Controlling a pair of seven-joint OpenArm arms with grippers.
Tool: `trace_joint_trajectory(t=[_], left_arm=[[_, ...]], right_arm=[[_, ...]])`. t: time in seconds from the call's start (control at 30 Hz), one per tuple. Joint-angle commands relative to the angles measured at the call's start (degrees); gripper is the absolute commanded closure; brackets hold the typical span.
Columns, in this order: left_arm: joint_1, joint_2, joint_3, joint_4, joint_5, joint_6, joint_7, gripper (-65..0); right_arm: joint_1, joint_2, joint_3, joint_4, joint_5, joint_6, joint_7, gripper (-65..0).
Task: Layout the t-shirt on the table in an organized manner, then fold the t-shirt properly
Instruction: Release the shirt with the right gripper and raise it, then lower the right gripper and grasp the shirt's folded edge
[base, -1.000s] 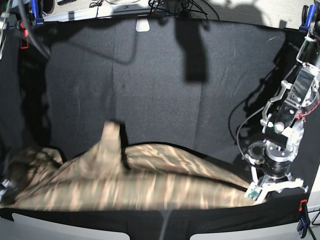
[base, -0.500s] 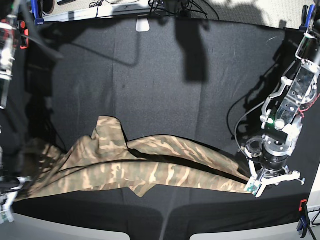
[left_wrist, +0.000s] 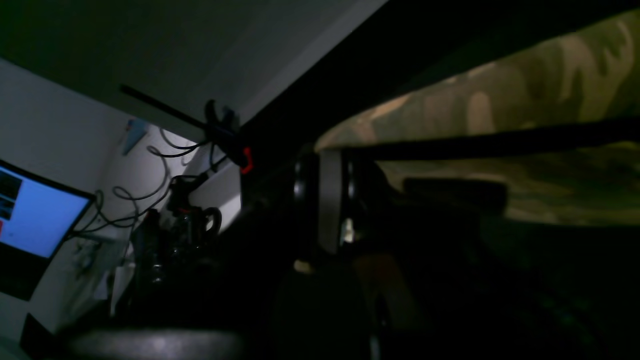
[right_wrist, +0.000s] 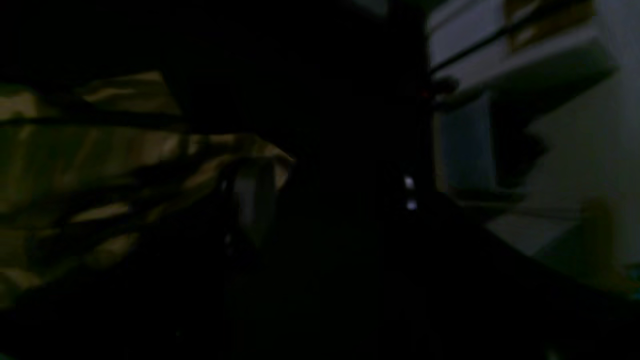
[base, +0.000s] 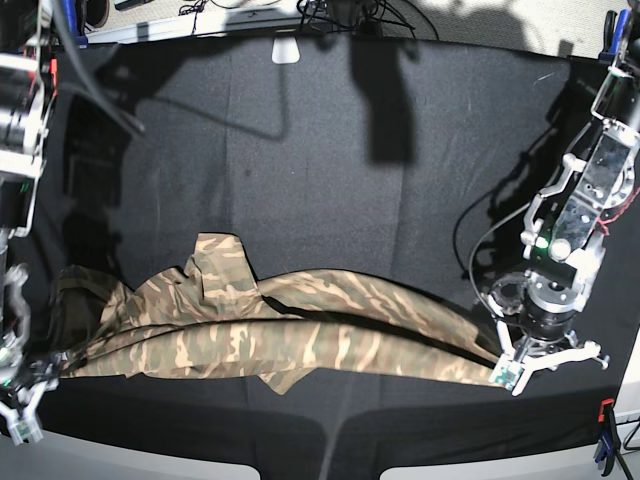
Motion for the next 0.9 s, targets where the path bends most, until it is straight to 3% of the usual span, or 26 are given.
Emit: trace_joint_trajectory(t=[0.0,0.1,0.2,0.3,0.4,0.5,0.63,0.77,0.87], left_arm=[[-1.4,-0.8,-0.5,0.8,1.0,0.8,-1.6,0.0],[-1.4,-0.6,-0.5,0.8,1.1,0.8,-2.2,0.0],[-1.4,-0.2,-0.5,0.8,1.1,0.8,-2.4,0.0],[-1.4,0.2,-0.5,0.8,1.1,0.7,-2.4,0.0],[-1.4,0.6,-0.5,0.8,1.1,0.7,-2.4,0.0],[-1.4,1.0,-0.5,0.8,1.1,0.7,-2.4,0.0],[-1.4,1.0,-0.5,0.8,1.1,0.7,-2.4,0.0],[-1.4,1.0,-0.5,0.8,1.1,0.7,-2.4,0.0],[-1.4,0.9,-0.5,0.8,1.1,0.7,-2.4,0.0]], right_arm=[[2.5,0.8,0.4,1.9,2.6,1.5,0.6,-30.4],[2.3,0.6,0.4,5.8,16.0,12.0,-0.7,-30.3],[1.9,0.0,0.4,10.4,34.0,21.8,-7.6,-30.3],[1.2,-1.6,0.4,13.9,49.4,21.8,-20.2,-30.3],[-1.3,-3.5,0.2,14.0,57.0,21.8,-27.7,-30.3],[-6.3,-5.3,-0.1,14.0,57.4,21.8,-27.7,-29.8],[-12.4,-6.0,-4.9,14.0,54.9,21.8,-27.7,-23.5],[-16.1,-5.9,-14.5,14.1,45.4,21.8,-25.7,-23.5],[-18.0,-5.9,-22.9,14.5,31.9,21.8,-20.4,-23.5]])
